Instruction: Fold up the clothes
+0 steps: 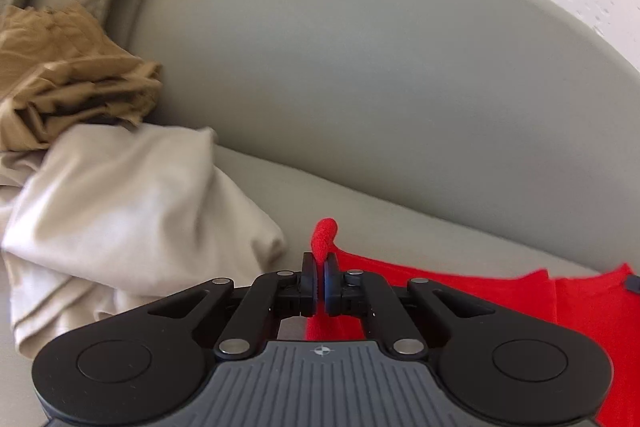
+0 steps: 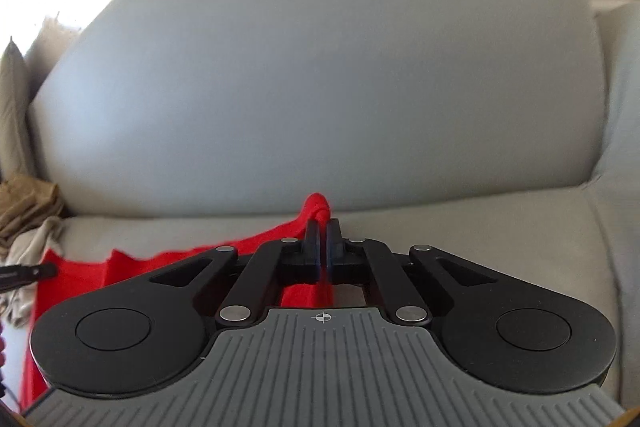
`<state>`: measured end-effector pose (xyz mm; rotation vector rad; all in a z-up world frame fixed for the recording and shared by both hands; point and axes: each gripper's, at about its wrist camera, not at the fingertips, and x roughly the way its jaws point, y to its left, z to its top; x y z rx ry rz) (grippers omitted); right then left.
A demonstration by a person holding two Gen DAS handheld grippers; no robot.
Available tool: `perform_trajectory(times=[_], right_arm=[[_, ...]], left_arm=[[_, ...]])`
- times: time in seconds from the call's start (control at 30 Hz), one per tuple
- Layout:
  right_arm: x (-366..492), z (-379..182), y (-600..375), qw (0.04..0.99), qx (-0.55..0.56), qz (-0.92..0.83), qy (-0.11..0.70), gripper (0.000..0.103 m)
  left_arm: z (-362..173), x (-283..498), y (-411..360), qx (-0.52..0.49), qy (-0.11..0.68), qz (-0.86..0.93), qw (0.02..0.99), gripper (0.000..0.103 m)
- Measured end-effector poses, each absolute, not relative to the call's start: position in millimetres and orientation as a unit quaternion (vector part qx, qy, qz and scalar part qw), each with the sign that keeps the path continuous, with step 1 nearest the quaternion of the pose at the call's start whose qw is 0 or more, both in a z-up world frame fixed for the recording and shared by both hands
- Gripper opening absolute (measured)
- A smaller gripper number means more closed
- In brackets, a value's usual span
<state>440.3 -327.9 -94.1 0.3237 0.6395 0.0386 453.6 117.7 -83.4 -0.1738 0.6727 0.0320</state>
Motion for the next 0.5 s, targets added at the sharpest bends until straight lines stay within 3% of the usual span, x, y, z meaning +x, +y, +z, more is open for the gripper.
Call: perform_trajectory(times=[0.13,0.23,0.3,0.4,0.47,0.5], right_arm=[[436.3,-92.9,-327.7,0.948,0.141,-0.060,0.278,0.000],[449.1,-105.1,-333.9,0.929,0.130,-0.092,0.335,0.000],[437.3,-93.2,-342.7,0.925,0.163,-0.112,0.324,0.008],[403.1,-61.3,-348.9,0.936,0.184,-0.103,0.282,0.010],[384.6,-44.2,-343.2,0.940,0.180,-0.077,0.280,0.013],[376.2,-37.0,-339.0,0.940,0.181,-0.060,0.284,0.020]], left_arm=[[-99.3,454.8,106.5,-0.044,0.340,0.050,0.938,0.003],[-97.3,452.8,92.0,0.020,0.336,0.074,0.939,0.017],[-85.4,444.5,97.0,0.015,0.336,0.082,0.938,0.030],[-61.8,420.4,108.8,0.002,0.322,0.097,0.942,0.038],[-46.2,400.6,110.4,0.008,0.327,0.088,0.941,0.037],[-40.5,391.9,107.4,0.013,0.333,0.072,0.940,0.037]])
